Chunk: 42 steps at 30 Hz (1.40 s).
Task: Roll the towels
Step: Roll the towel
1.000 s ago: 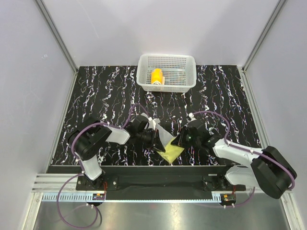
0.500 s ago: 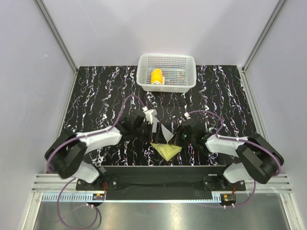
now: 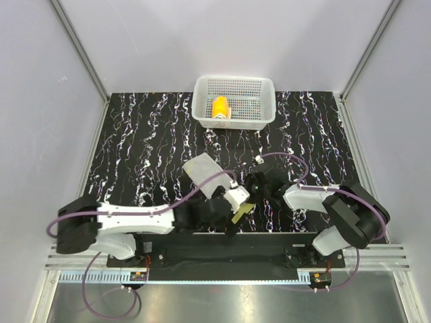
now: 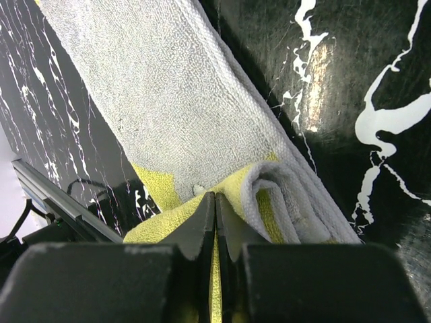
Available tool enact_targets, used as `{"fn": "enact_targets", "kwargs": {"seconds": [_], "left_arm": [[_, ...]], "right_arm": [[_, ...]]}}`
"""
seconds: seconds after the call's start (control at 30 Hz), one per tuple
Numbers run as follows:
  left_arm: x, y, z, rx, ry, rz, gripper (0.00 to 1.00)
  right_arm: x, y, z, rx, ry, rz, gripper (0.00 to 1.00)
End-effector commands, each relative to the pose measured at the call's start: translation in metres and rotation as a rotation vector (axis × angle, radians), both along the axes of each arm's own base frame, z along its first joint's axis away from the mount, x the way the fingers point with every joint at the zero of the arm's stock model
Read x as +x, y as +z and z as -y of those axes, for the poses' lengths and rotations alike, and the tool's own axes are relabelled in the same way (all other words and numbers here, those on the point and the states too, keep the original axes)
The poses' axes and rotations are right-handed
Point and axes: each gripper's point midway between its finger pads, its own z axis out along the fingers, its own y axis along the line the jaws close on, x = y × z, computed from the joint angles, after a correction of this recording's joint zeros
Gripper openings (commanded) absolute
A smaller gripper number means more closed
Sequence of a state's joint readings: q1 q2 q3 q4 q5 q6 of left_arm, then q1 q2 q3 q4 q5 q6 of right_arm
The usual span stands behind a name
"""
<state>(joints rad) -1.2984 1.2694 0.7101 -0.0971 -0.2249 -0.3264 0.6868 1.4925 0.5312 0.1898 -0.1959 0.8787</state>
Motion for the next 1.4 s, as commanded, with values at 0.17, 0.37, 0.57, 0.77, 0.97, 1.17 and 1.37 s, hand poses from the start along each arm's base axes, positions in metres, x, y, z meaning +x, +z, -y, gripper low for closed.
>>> {"fn": "enact_targets", "kwargs": {"seconds": [0.17,0.37,0.57,0.77,0.97,1.17,1.37], "left_arm": [[0.015,-0.035,0.022,0.210,0.043,0.165,0.99],[0.018,-0.053,0.028,0.283,0.054,0.170,0.81],[0.018,-0.073,0.024,0.386,0.057,0.163,0.52],[0.019,-0.084,0.006,0.492,0.085,0.161,0.51],[0.018,-0.090,-0.008,0.534,0.100,0.158,0.47],[0.015,-0.082,-0.006,0.488,0.080,0.144,0.00],[0.002,-0.079,0.002,0.422,-0.003,0.027,0.00]], "right_arm": [[0.003,0.002,-0.002,0.001,-0.005,-0.006,0.05],[0.001,0.000,-0.002,-0.001,0.003,-0.012,0.05],[0.000,-0.003,-0.001,-0.005,0.004,-0.020,0.05],[-0.001,-0.004,-0.002,-0.007,0.008,-0.022,0.05],[-0.001,-0.004,-0.003,-0.004,0.013,-0.028,0.04],[-0.002,0.001,-0.003,0.003,0.016,-0.026,0.05],[-0.002,0.012,-0.003,-0.007,0.028,-0.028,0.06]]}}
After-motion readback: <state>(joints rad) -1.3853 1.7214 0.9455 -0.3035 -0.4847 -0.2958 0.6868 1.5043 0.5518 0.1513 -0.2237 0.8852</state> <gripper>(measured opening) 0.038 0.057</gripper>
